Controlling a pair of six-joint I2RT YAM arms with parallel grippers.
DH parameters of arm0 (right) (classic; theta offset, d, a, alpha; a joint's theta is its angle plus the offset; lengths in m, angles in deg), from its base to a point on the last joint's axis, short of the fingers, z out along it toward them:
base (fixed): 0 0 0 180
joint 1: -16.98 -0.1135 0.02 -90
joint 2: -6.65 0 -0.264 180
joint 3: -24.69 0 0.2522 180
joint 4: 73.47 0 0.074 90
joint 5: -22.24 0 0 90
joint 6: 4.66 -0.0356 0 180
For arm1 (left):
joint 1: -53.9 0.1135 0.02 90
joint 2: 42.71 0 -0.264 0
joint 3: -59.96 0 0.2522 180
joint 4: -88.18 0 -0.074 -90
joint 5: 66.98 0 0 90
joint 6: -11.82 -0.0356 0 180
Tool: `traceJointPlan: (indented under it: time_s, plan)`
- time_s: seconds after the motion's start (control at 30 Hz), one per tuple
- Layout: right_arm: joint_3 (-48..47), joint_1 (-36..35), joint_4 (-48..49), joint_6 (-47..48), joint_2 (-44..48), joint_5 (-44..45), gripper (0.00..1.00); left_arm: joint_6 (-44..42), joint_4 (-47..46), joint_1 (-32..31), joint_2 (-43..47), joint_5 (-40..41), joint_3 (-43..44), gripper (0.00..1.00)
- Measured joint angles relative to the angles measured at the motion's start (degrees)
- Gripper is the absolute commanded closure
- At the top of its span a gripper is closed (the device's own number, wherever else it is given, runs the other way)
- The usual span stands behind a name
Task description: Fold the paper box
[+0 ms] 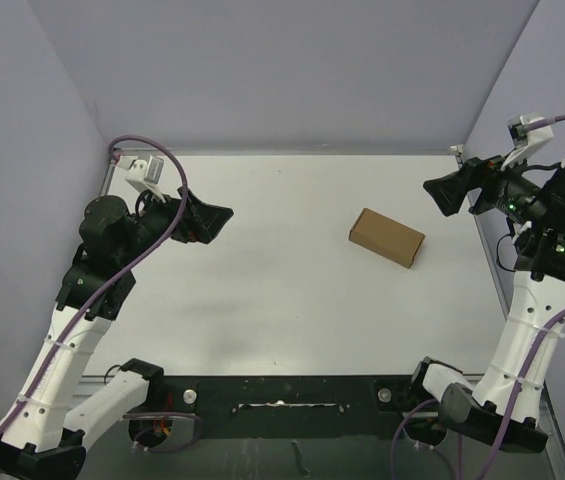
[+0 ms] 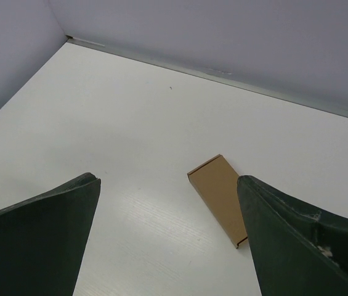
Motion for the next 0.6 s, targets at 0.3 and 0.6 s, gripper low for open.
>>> traceJointPlan:
  time_s: [0.3, 0.6]
  plan:
    - [0.00, 0.00, 0.02, -0.33, 0.83, 0.22, 0.02, -0.09, 0.70, 0.00, 0.00, 0.00, -0.55, 0.02]
    - [0.02, 0.00, 0.02, -0.11, 0.92, 0.22, 0.02, -0.17, 0.98, 0.00, -0.07, -0.07, -1.01, 0.02]
